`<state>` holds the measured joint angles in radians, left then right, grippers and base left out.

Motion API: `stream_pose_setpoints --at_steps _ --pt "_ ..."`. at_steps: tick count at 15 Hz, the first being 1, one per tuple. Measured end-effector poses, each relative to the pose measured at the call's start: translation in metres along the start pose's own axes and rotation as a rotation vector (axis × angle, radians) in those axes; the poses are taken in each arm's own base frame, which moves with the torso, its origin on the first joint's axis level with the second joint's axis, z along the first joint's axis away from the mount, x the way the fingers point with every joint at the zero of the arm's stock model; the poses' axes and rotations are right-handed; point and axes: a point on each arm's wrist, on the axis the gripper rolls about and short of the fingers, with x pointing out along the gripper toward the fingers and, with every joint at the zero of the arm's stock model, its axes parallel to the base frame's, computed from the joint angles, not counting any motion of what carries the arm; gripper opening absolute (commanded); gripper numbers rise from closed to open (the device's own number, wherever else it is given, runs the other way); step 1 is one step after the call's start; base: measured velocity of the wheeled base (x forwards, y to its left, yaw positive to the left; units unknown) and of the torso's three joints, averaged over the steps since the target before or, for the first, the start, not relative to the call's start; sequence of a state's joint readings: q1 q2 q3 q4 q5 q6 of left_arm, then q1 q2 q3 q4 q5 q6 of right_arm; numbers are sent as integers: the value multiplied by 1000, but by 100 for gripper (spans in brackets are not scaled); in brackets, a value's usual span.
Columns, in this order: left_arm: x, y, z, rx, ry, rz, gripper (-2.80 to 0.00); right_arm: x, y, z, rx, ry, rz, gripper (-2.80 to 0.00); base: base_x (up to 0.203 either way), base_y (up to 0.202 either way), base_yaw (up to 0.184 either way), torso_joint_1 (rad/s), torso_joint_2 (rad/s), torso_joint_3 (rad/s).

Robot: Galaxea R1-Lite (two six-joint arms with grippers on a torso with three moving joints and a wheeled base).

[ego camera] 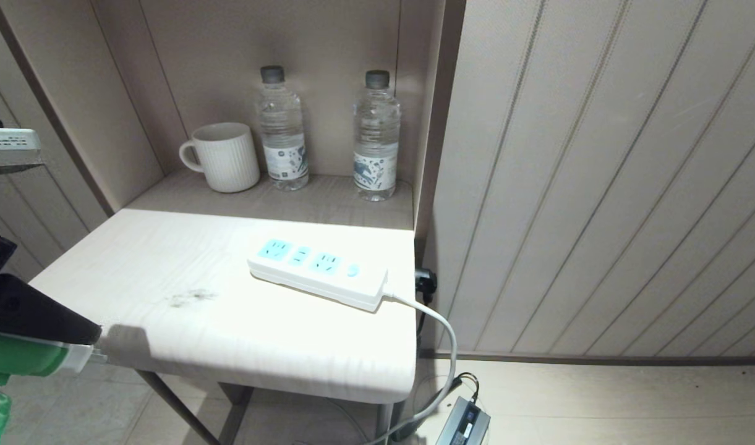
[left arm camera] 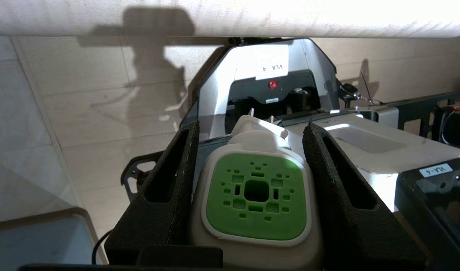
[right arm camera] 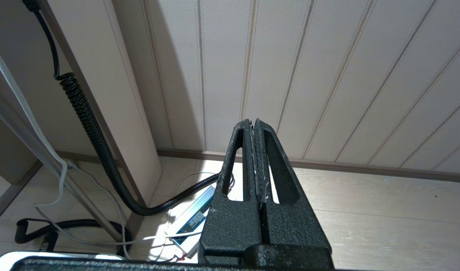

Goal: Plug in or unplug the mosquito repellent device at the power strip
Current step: Insert the plug into the socket

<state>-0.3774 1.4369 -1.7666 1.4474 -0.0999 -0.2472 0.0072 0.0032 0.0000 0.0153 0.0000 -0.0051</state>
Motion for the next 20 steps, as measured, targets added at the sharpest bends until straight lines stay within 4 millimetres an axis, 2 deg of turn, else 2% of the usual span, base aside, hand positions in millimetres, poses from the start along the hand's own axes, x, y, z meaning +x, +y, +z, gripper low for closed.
stream_pose_setpoints --at_steps 11,20 --pt "16 -1 12 -11 53 18 -280 0 0 0 5 0 -1 -280 0 0 0 5 -15 -10" --pt "17 -6 18 8 44 2 -280 0 0 0 5 0 -1 -280 0 0 0 169 -429 -264"
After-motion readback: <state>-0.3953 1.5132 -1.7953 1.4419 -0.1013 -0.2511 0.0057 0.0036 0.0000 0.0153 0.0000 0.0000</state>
